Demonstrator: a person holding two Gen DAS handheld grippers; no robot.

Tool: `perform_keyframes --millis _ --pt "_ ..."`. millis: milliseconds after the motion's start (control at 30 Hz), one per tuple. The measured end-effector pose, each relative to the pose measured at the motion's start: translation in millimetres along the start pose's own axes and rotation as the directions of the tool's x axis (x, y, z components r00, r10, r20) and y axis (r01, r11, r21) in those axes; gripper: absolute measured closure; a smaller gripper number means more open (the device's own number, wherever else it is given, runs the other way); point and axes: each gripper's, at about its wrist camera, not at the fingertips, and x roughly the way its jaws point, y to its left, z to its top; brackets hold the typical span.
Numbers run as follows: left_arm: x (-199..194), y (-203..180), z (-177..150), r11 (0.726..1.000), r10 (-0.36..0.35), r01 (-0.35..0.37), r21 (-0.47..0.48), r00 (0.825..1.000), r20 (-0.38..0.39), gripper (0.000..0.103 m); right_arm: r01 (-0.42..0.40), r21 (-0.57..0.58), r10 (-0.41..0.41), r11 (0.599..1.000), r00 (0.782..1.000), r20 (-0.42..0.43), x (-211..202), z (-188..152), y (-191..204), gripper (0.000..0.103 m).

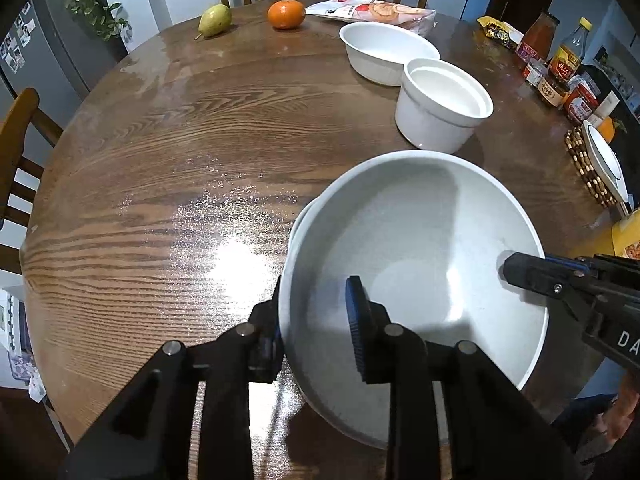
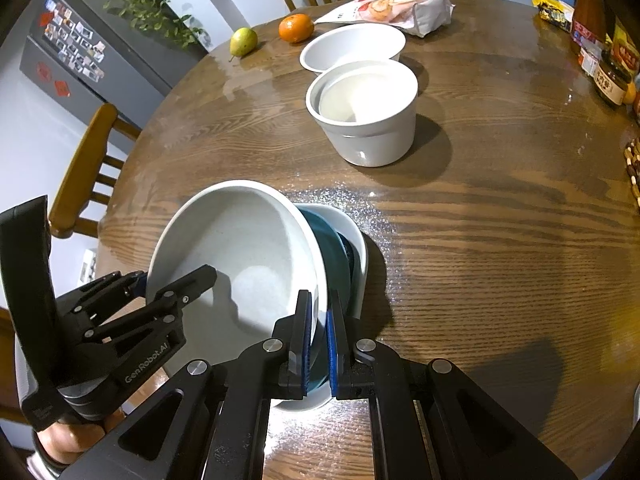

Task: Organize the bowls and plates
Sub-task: 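Lower the large white bowl onto the teal plate with both grippers, then open both grippers and release the large white bowl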

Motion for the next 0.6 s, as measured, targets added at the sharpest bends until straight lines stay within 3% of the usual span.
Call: perform_keyframes --millis 300,367,500,600 --pt "-3 -2 1 1.000 0.011 -0.011 0.005 1.000 0.006 0.078 0.012 -0.005 -0.012 1.000 1.000 -0.011 1 1 0 0.096" --pt "-5 -2 2 1.000 0.014 -0.014 0.000 1.000 0.012 0.073 0.015 -0.006 -0.015 1.000 1.000 -0.005 -1 2 0 0.096" --pt "-13 -5 4 1.000 0.023 -0.023 0.005 0.999 0.042 0.050 0.018 -0.012 -0.018 1.000 1.000 0.010 -6 2 0 0.096" --pt "-16 -4 6 1.000 0.030 -0.030 0.008 0.998 0.053 0.049 0.021 -0.008 -0.021 1.000 1.000 0.012 -7 2 -1 0.096"
